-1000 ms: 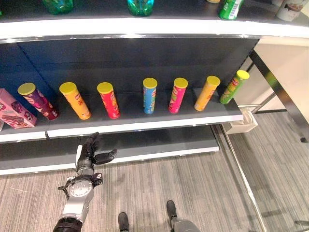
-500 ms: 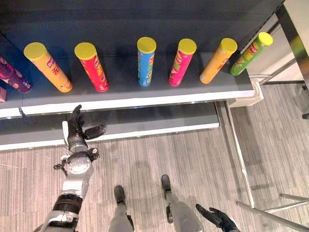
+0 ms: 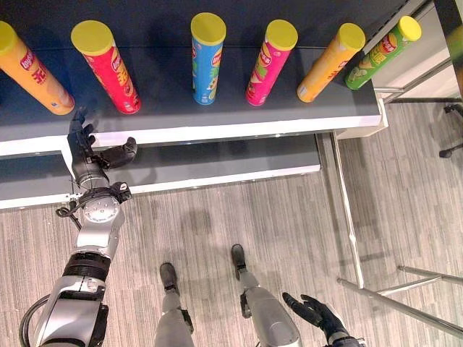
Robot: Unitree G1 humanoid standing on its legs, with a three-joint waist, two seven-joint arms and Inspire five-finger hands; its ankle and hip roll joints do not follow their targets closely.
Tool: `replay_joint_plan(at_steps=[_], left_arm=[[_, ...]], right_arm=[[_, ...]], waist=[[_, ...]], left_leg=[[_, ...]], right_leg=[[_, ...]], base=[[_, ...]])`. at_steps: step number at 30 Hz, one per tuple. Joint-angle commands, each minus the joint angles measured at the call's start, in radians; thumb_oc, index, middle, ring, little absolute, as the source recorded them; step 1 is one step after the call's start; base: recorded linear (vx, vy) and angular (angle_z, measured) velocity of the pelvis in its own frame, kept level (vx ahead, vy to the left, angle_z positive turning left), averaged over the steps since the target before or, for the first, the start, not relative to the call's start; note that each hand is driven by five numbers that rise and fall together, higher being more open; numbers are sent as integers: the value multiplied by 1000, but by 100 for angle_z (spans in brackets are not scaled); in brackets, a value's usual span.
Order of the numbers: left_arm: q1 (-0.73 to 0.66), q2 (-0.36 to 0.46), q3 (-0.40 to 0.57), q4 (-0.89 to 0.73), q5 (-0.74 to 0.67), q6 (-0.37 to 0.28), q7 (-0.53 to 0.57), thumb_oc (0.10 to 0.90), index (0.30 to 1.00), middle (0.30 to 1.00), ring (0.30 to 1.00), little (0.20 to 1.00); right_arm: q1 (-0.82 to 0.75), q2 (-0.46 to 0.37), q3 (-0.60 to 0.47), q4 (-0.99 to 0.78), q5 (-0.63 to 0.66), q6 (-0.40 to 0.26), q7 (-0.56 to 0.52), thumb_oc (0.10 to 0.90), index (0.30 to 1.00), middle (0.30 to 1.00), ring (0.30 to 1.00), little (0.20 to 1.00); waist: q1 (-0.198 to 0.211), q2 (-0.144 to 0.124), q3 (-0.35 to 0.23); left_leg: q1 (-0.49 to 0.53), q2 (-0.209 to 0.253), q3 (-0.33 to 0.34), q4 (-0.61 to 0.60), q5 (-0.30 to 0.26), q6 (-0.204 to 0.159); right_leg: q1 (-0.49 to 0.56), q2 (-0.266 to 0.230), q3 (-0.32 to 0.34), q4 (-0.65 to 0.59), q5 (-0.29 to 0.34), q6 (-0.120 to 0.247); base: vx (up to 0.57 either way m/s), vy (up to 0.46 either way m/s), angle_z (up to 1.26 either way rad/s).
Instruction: Put the goods on the table back onto the shelves and tidy them up.
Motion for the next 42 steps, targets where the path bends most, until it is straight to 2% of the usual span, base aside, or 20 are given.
replay_joint_plan(at_steps=[1,8,11,20,30,42], left_arm=[[-129,117,4,12,13,-110,50,800,900,900,900,900],[-198,154,-14,63,-13,-114,56,800,900,900,900,900],[-281,192,-58,127,-24,-110,45,800,900,900,900,900],[-389,224,-134,222,-27,-92,-2,800,900,900,900,900],[-474,214,-199,301,-20,-72,-35,800,900,900,900,900],[-484,196,-204,320,-17,-69,-44,800,900,900,900,900]], right_arm=[[46,-17,-2,-21,43,-12,-29,800,900,900,900,900],[36,-14,13,-27,49,-19,-34,800,900,900,900,900],[35,-25,20,-54,61,-30,-35,800,900,900,900,900],[42,-37,22,-72,74,-40,-25,800,900,900,900,900],[43,-42,27,-65,83,-43,-23,800,900,900,900,900],[46,-33,25,-45,85,-42,-27,800,900,900,900,900]], waist=[[-9,-47,-34],[-20,-55,-29],[-36,-58,-22],[-51,-62,-13],[-70,-68,-9],[-75,-66,-8]], left_leg=[[53,2,4,3,-111,-13],[27,6,5,3,-107,-15],[16,8,6,3,-105,-17],[6,9,7,3,-101,-18],[5,15,18,3,-99,-22],[12,17,28,3,-98,-23]], right_leg=[[10,-40,12,15,-94,96],[-17,-39,18,10,-87,98],[-31,-39,22,12,-84,98],[-47,-41,25,15,-79,98],[-59,-38,37,16,-73,97],[-58,-35,43,17,-71,96]], base=[[-10,-32,-2],[0,0,0],[0,0,0],[0,0,0],[0,0,0],[-4,-10,-5]])
